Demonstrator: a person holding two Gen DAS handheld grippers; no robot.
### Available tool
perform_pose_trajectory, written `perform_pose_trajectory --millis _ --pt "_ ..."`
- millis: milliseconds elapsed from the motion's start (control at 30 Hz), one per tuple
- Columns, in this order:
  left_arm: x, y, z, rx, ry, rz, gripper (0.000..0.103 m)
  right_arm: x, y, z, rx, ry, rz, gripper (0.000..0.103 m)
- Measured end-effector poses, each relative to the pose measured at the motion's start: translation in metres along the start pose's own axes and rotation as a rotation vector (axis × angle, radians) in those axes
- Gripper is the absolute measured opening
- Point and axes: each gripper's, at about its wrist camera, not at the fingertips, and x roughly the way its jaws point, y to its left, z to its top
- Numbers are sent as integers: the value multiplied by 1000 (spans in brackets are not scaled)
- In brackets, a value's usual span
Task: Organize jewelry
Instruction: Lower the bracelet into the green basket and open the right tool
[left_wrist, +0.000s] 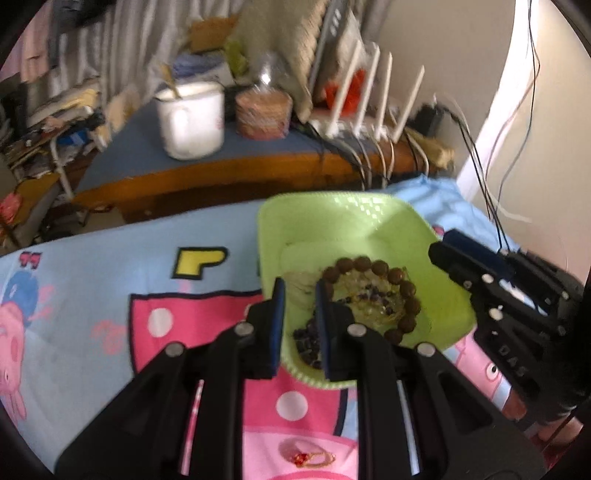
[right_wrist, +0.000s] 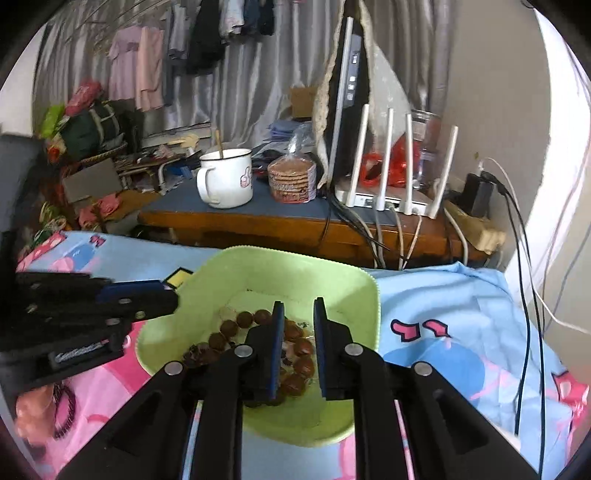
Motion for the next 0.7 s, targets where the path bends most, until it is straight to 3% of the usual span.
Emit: perform_pose_trajectory --millis 267,700 --pt "-40 10 -18 -76 -112 92 15 -10 7 -3 51 -17 -67 0" --pt "-33 12 -26 -83 -102 148 15 -14 -1 -3 69 -39 -54 0"
